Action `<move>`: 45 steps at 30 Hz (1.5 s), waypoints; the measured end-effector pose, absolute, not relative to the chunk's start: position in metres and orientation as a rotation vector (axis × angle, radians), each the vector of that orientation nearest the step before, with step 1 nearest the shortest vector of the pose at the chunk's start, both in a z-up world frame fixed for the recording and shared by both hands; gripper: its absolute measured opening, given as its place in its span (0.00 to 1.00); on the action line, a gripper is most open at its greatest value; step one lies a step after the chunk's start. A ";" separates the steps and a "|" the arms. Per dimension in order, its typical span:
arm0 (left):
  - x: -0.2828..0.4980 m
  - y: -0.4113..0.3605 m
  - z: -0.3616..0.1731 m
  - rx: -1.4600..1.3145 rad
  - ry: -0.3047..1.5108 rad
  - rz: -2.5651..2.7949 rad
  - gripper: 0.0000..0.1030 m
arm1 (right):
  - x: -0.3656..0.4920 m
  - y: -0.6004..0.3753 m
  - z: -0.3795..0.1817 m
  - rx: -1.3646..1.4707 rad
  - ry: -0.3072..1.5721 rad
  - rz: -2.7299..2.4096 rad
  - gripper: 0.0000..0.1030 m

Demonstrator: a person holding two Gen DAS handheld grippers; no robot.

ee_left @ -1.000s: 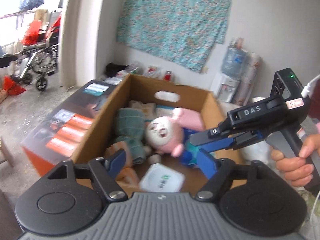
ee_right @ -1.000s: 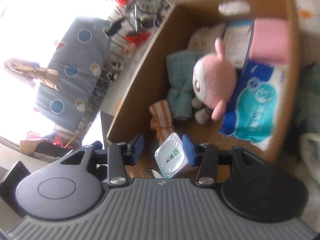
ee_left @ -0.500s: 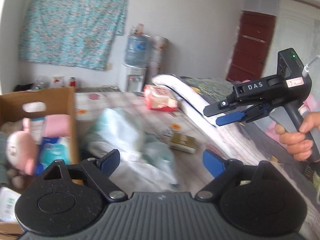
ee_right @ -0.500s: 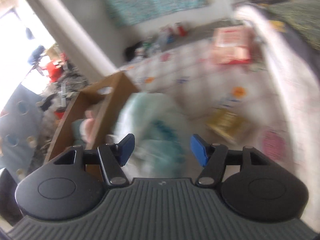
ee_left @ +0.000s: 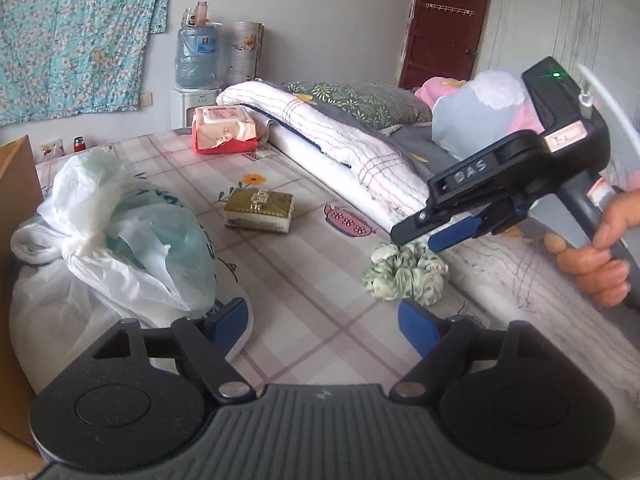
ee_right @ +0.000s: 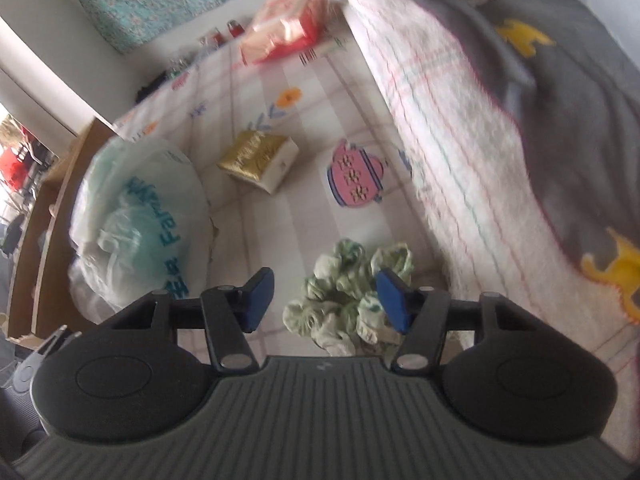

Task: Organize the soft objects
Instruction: 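Move the right tool back to the bed toward the green floral scrunchie, then move the right tool past the scrunchie to the gold tissue pack, then close the right tool on the gold tissue pack and lift it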

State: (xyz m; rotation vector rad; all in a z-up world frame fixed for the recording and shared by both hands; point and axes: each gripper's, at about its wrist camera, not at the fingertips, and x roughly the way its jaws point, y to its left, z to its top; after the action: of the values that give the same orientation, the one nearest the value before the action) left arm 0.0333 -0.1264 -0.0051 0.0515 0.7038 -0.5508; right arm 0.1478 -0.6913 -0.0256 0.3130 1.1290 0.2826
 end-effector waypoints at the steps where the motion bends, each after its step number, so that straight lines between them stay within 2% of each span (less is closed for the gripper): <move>1: 0.031 -0.127 -0.007 0.059 0.703 -0.543 0.79 | 0.150 -0.686 -0.031 0.310 1.146 0.280 0.49; 6: 0.023 -0.131 -0.016 0.125 0.692 -0.502 0.75 | 0.157 -0.669 -0.058 0.419 1.233 0.361 0.44; 10: 0.024 -0.127 -0.022 0.108 0.720 -0.497 0.72 | 0.160 -0.649 -0.067 0.495 1.271 0.446 0.44; 17: 0.027 -0.131 -0.022 0.113 0.714 -0.512 0.70 | 0.165 -0.640 -0.046 0.576 1.247 0.549 0.48; 22: 0.032 -0.146 -0.027 0.159 0.707 -0.543 0.71 | 0.178 -0.648 -0.016 0.570 1.161 0.590 0.56; 26: 0.039 -0.159 -0.032 0.208 0.701 -0.566 0.77 | 0.198 -0.648 0.004 0.453 1.088 0.599 0.63; 28: 0.044 -0.168 -0.038 0.236 0.708 -0.575 0.79 | 0.213 -0.640 0.006 0.351 1.072 0.620 0.76; 35: 0.065 -0.176 -0.053 0.216 0.784 -0.562 0.77 | 0.268 -0.595 -0.019 0.039 1.137 0.620 0.76; 39: 0.069 -0.176 -0.055 0.231 0.814 -0.560 0.70 | 0.288 -0.563 -0.036 -0.143 1.118 0.627 0.76; 41: 0.070 -0.176 -0.055 0.229 0.814 -0.552 0.66 | 0.296 -0.551 -0.043 -0.211 1.095 0.637 0.79; 45: 0.075 -0.175 -0.054 0.222 0.806 -0.535 0.53 | 0.309 -0.541 -0.057 -0.253 1.092 0.666 0.81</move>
State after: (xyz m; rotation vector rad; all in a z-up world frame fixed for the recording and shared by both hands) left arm 0.0745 -0.1753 -0.0539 0.2220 0.8064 -0.5355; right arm 0.3093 -0.5407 -0.0566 -0.2525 1.0919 0.6665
